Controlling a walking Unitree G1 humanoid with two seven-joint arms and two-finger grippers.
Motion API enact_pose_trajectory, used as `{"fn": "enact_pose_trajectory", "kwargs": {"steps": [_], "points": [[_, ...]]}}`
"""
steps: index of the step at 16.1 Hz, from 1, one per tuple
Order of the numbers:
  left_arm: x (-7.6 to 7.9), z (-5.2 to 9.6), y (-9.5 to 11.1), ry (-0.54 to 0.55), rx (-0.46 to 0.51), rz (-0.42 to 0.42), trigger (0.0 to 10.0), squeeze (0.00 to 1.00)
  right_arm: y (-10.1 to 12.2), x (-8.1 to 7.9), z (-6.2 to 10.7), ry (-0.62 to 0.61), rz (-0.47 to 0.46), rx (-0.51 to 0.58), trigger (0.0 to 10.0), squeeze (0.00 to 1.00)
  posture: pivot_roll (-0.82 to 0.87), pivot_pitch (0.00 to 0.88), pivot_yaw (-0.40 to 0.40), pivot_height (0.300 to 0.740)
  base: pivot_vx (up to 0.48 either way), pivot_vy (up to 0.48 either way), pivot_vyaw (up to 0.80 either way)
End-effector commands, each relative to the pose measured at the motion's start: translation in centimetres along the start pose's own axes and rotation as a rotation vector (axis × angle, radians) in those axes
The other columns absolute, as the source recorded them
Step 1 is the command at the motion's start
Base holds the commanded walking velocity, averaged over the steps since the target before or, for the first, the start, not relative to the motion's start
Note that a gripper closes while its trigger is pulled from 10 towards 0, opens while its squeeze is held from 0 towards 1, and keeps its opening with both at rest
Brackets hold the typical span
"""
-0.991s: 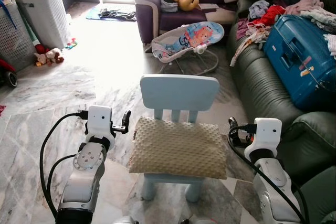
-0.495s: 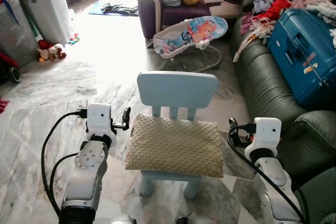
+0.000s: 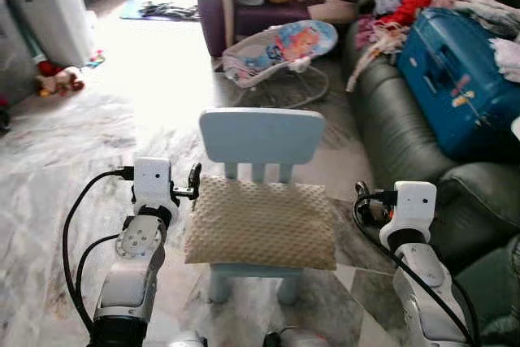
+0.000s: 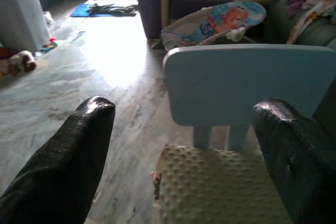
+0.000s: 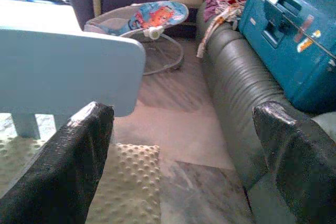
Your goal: Move the pillow to the sofa
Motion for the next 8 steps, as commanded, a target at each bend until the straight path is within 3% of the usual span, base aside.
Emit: {"fn": "enact_pose_trajectory", "kwargs": {"steps": [1,8], "points": [[-0.16,-0.01,-0.15,0.008,-0.011,-0.007,10.0,0.00,0.08,0.00,-0.01,0.000,0.000,-0.004,10.0,0.00,-0.04,0.000,-0.026,0.740,0.000,0.000,0.00],[-0.27,0.00,-0.43,0.018,-0.026,-0.008,10.0,0.00,0.00,-0.17,0.16,0.006,-0.001,-0.008,10.0,0.00,-0.04,0.000,-0.027,0.740,0.000,-0.264,0.00]]}}
Point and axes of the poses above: a point about 5 cm out from each wrist's last joint towards the gripper, its own z axis pointing back from the gripper into the wrist, its own y axis along the axis of the wrist's last joint, x = y × z, the point moved 2 cm from there along -z, pointing out of the wrist towards the gripper, and after that the axes turned 1 degree about -z, right-handed, at the moved point
